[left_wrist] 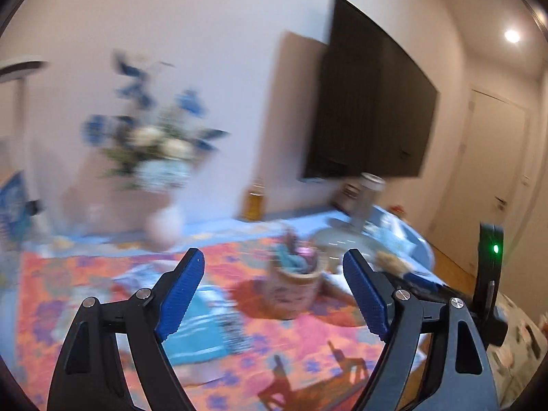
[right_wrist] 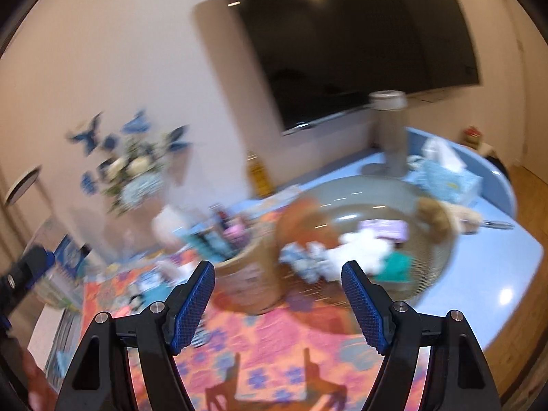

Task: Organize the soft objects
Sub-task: 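Move both tools back over the tablecloth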

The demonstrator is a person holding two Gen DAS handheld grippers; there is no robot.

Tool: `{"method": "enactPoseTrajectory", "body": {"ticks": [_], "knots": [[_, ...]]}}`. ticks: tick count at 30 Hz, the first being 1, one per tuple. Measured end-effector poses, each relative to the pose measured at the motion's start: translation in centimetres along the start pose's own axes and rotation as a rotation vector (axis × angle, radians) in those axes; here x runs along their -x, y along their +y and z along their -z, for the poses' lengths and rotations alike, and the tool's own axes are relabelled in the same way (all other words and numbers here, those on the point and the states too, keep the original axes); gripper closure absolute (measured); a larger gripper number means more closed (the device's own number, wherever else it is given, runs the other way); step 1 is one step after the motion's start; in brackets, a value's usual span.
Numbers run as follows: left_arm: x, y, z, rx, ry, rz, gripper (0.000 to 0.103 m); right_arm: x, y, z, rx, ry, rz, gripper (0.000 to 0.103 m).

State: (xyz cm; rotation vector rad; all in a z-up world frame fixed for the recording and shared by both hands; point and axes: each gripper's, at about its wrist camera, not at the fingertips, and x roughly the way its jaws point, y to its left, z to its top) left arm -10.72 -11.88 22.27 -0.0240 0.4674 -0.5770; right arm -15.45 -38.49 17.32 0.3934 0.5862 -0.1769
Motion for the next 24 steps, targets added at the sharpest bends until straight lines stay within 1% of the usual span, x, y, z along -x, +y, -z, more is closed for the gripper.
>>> {"method": "enactPoseTrajectory", "body": {"ticks": [1, 3, 4, 6, 8, 10, 13, 15, 17, 19, 20, 23, 24], "knots": [[1.1, 1.2, 0.2, 0.008, -0.006, -0.047, 0.021, -0.4, 1.5, 0.7, 0.028, 0.01, -0.025, 0.028], [2.5, 3.5, 1.0, 0.023, -0.002, -0.13, 0.013, -1.4, 4.2, 2.3, 0.084, 0.029, -0.063, 0.028], [2.9, 5.2, 1.9, 0.039, 0.007, -0.178, 0.008, -1.9, 5.1, 3.0, 0.105, 0.042, -0.075, 0.028], [2.8, 8.1, 3.8, 0.084, 0.033, -0.228, 0.007, -3.7, 7.3, 4.9, 0.153, 0.09, -0.109, 0.028], [1.2, 11.2, 6.5, 0.148, 0.103, -0.26, 0.007, -5.2, 8.7, 6.5, 0.184, 0.128, -0.14, 0.028], [-0.2, 13.5, 9.1, 0.2, 0.148, -0.272, 0.008, -7.2, 10.1, 8.3, 0.217, 0.156, -0.158, 0.028], [-2.5, 16.9, 13.3, 0.267, 0.197, -0.294, 0.008, -9.5, 10.9, 10.6, 0.264, 0.172, -0.155, 0.028], [-3.6, 18.0, 14.9, 0.279, 0.215, -0.295, 0.008, -10.9, 11.0, 11.7, 0.278, 0.196, -0.148, 0.028], [-4.2, 18.7, 16.5, 0.289, 0.228, -0.314, 0.008, -11.7, 10.8, 12.5, 0.276, 0.216, -0.143, 0.028], [-4.4, 19.7, 17.5, 0.328, 0.23, -0.319, 0.008, -12.7, 10.6, 12.8, 0.266, 0.248, -0.133, 0.028], [-4.2, 20.6, 17.7, 0.383, 0.233, -0.311, 0.008, -12.8, 10.4, 12.8, 0.262, 0.254, -0.136, 0.028], [-2.8, 22.8, 18.0, 0.509, 0.16, -0.267, 0.008, -13.3, 10.1, 12.8, 0.243, 0.265, -0.131, 0.028], [-2.4, 23.8, 18.5, 0.57, 0.154, -0.249, 0.008, -13.6, 10.1, 12.8, 0.237, 0.277, -0.127, 0.027]]}}
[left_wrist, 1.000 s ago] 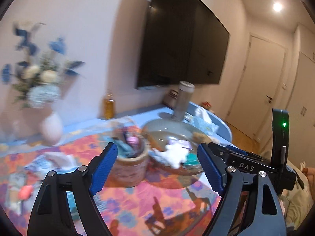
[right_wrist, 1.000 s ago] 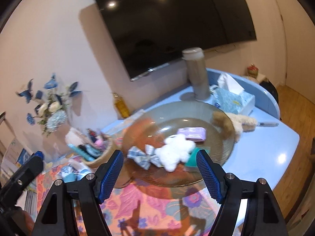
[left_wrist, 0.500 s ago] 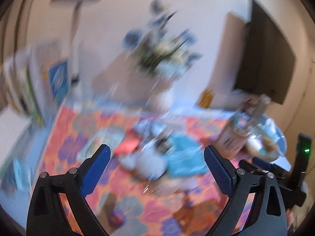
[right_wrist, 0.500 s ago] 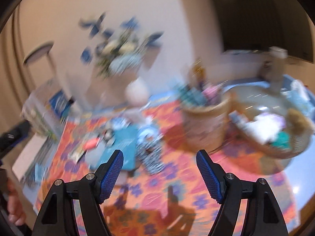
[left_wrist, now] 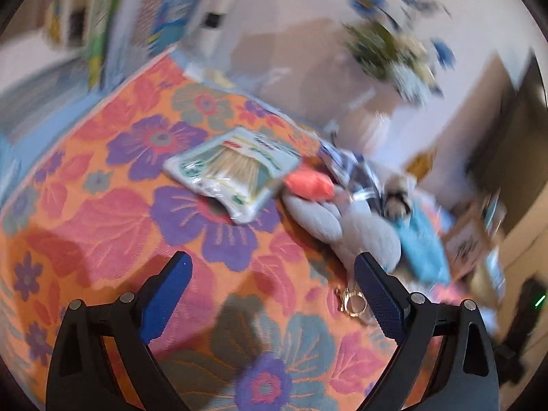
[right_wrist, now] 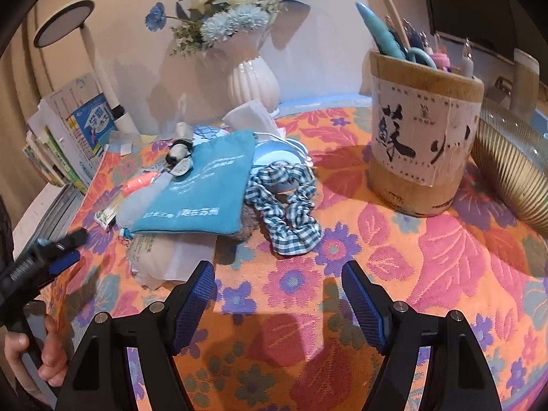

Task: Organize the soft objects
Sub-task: 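Move both tools back over the tablecloth, then grasp the cotton-swab pack with the left tool while the right tool grasps the gingham scrunchie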

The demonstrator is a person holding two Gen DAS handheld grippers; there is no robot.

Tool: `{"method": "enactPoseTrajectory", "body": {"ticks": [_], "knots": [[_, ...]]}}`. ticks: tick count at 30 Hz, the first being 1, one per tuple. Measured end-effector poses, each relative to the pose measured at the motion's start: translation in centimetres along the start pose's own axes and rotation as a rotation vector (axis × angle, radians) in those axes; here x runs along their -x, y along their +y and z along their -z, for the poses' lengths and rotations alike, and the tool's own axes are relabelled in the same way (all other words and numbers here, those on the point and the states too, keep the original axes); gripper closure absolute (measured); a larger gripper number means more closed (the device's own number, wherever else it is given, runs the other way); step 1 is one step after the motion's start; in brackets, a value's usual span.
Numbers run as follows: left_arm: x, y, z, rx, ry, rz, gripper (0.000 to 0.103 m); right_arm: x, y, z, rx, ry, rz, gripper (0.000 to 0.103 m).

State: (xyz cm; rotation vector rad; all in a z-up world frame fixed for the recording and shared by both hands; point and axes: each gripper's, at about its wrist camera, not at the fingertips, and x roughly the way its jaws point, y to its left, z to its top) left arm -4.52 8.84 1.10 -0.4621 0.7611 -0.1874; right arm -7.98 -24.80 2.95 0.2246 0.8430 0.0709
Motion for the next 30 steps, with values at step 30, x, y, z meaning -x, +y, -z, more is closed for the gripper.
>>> {"method": "enactPoseTrajectory", "body": {"ticks": [30], "knots": [[-10.4, -1.1, -7.7, -0.426, 0.237, -0.289, 0.005, -6.4, -0.2, -4.6, 0.153, 0.163, 0.159, 0.013]]}}
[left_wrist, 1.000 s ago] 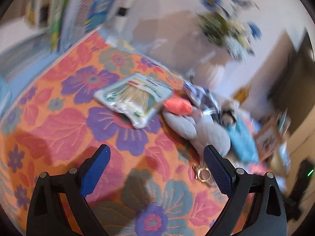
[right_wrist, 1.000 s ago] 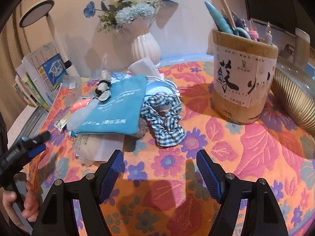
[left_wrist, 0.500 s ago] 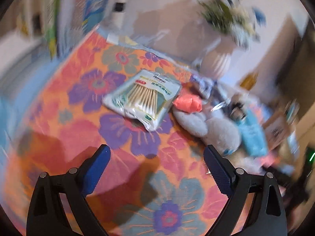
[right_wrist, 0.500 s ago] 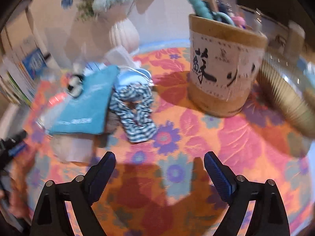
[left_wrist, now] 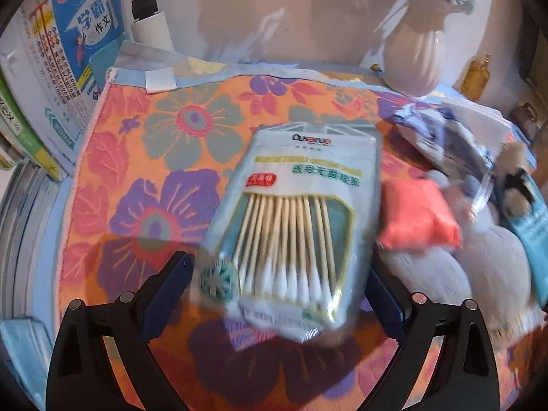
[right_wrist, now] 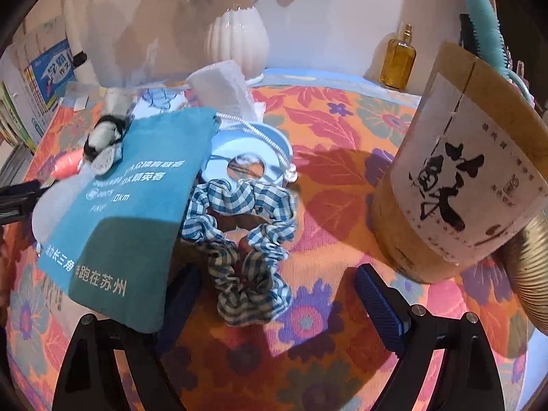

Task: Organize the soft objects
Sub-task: 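Grasp the cotton-swab pack with the left tool while the right tool grasps the gingham scrunchie, then lower the right tool onto the brown fuzzy ball and grasp it with the scrunchie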

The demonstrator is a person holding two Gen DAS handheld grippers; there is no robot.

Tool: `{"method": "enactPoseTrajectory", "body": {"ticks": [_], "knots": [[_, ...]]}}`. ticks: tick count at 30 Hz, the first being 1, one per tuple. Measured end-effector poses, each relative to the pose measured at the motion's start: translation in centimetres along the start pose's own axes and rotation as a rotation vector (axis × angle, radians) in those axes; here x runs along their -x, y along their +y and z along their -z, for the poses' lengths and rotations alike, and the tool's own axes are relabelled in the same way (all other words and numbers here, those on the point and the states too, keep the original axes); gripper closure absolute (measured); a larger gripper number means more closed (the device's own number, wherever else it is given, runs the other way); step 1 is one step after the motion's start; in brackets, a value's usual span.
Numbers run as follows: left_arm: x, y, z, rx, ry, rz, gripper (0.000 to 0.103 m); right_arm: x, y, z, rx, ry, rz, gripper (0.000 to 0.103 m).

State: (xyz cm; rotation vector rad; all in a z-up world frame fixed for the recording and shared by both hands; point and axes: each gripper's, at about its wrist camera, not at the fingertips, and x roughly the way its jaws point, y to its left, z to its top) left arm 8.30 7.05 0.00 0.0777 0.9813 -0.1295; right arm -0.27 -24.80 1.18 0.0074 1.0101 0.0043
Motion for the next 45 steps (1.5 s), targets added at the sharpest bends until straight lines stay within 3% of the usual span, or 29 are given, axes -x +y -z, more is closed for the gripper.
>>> {"method": "enactPoseTrajectory", "body": {"ticks": [4, 6, 8, 10, 12, 14, 15, 16, 18, 22, 24, 27, 31, 35, 39, 42, 45], "knots": [[-0.4, 0.2, -0.5, 0.026, -0.015, 0.008, 0.004, 0.2, 0.4, 0.1, 0.006, -0.018, 0.021, 0.015], [-0.2, 0.1, -0.4, 0.025, -0.024, 0.012, 0.01, 0.4, 1.0, 0.1, 0.014, -0.042, 0.021, 0.04], [0.3, -0.1, -0.2, 0.02, -0.046, 0.025, 0.032, 0.5, 1.6, 0.3, 0.041, -0.05, 0.019, 0.048], [0.7, 0.1, 0.0, 0.035, -0.06, 0.015, 0.041, 0.7, 2.4, 0.3, 0.075, -0.064, 0.036, 0.058], [1.1, 0.3, 0.3, 0.052, -0.083, 0.01, 0.064, 0.8, 3.1, 0.5, 0.097, -0.076, 0.061, 0.073], [1.7, 0.9, 0.8, 0.094, -0.092, 0.033, 0.077, 1.0, 3.1, 0.7, 0.096, -0.083, 0.093, 0.083], [2.0, 1.2, 1.1, 0.115, -0.094, 0.057, 0.086, 1.2, 2.8, 0.8, 0.078, -0.088, 0.102, 0.084], [2.3, 1.5, 1.5, 0.137, -0.094, 0.082, 0.088, 1.3, 2.5, 0.9, 0.064, -0.093, 0.099, 0.085], [3.4, 1.9, 2.6, 0.176, -0.112, 0.109, 0.089, 1.9, 1.4, 1.0, 0.01, -0.103, 0.079, 0.086], [6.7, 1.3, 5.5, 0.191, -0.155, 0.186, 0.089, 3.5, -1.8, 2.7, -0.098, -0.103, -0.051, 0.086], [8.1, 0.5, 6.8, 0.19, -0.157, 0.201, 0.089, 4.8, -2.6, 3.8, -0.106, -0.131, -0.096, 0.086], [9.8, -0.6, 8.0, 0.198, -0.18, 0.235, 0.089, 6.8, -3.2, 5.7, -0.094, -0.146, -0.095, 0.086], [11.4, -2.3, 9.1, 0.188, -0.202, 0.258, 0.089, 8.0, -3.4, 7.5, -0.1, -0.107, -0.148, 0.086], [12.3, -4.4, 10.2, 0.151, -0.205, 0.281, 0.088, 8.2, -3.5, 8.9, -0.085, -0.057, -0.146, 0.086], [12.0, -5.0, 10.7, 0.14, -0.181, 0.283, 0.088, 7.8, -4.5, 9.8, -0.113, -0.005, -0.036, 0.081], [11.9, -4.8, 10.9, 0.16, -0.175, 0.287, 0.088, 7.8, -5.7, 9.9, -0.156, -0.015, -0.074, 0.081], [12.4, -4.8, 10.6, 0.166, -0.188, 0.286, 0.088, 9.7, -5.4, 9.4, -0.146, -0.111, -0.01, 0.084]]}}
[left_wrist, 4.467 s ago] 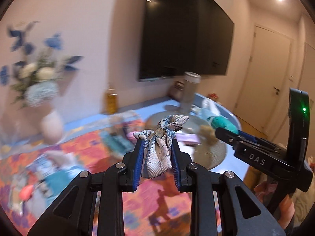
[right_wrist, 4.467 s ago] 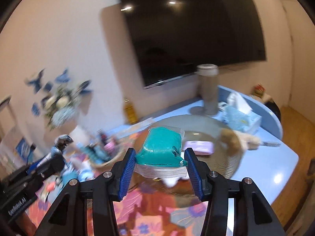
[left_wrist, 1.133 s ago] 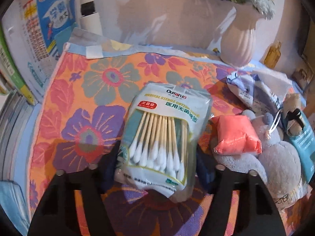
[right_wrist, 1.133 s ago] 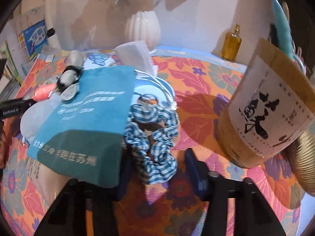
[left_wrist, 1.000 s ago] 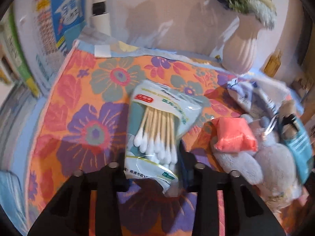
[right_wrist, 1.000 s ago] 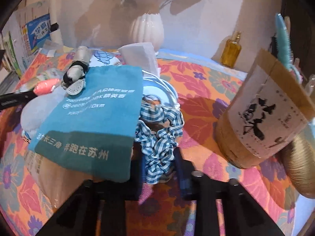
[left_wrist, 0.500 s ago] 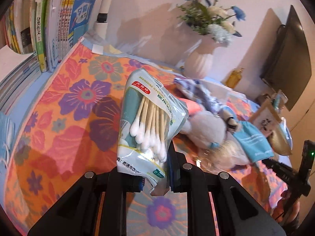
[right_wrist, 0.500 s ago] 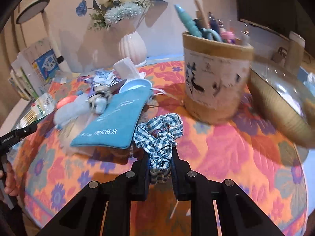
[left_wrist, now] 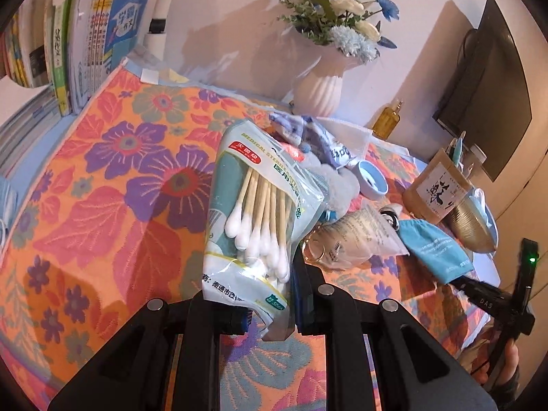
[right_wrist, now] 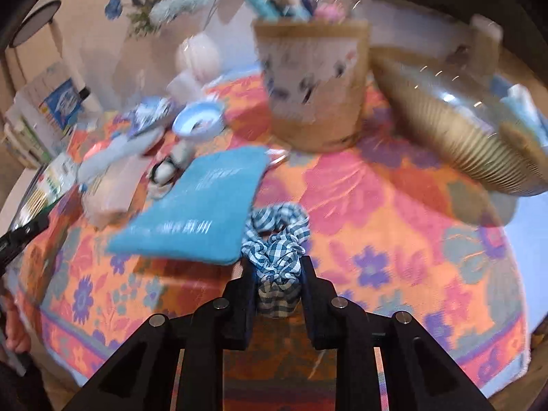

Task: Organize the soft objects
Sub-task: 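Lower the right tool onto the brown fuzzy ball and grasp it with the scrunchie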

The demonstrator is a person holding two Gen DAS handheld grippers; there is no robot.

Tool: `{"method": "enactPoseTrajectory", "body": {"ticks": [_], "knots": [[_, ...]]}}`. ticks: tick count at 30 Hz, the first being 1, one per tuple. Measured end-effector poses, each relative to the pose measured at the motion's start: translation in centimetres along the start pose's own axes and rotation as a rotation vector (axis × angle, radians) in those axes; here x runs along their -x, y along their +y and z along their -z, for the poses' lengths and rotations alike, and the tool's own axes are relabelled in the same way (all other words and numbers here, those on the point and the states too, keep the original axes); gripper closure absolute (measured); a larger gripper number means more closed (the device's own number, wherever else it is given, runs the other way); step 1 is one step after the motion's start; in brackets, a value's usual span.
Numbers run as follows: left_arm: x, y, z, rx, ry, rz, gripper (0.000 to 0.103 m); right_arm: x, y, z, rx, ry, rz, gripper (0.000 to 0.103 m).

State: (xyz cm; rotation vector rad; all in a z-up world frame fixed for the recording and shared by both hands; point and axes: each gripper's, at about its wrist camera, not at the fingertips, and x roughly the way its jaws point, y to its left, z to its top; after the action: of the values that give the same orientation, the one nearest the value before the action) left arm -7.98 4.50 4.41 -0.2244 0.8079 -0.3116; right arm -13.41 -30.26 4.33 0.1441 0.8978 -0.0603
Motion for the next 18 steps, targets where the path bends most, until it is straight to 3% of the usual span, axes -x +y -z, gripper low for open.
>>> {"method": "enactPoseTrajectory", "body": {"ticks": [3, 8, 12, 16, 18], "knots": [[0.8, -0.7, -0.5, -0.01, -0.027, 0.014, 0.089, 3.5, 1.6, -1.6, 0.052, -0.114, -0.053, 0.085], [0.8, -1.5, -0.7, -0.029, -0.03, 0.028, 0.088, 7.7, 4.4, -3.7, 0.085, -0.227, -0.185, 0.085], [0.8, -1.4, -0.3, -0.034, -0.018, 0.032, 0.088, 7.5, 4.7, -3.1, 0.126, -0.171, -0.14, 0.085], [0.9, -1.3, -0.2, -0.042, -0.02, 0.037, 0.088, 5.8, 2.6, -0.7, 0.141, -0.083, -0.063, 0.085], [0.6, -1.4, -0.2, -0.041, -0.014, 0.037, 0.088, 4.4, 0.6, -0.1, 0.102, -0.025, -0.069, 0.085]]}}
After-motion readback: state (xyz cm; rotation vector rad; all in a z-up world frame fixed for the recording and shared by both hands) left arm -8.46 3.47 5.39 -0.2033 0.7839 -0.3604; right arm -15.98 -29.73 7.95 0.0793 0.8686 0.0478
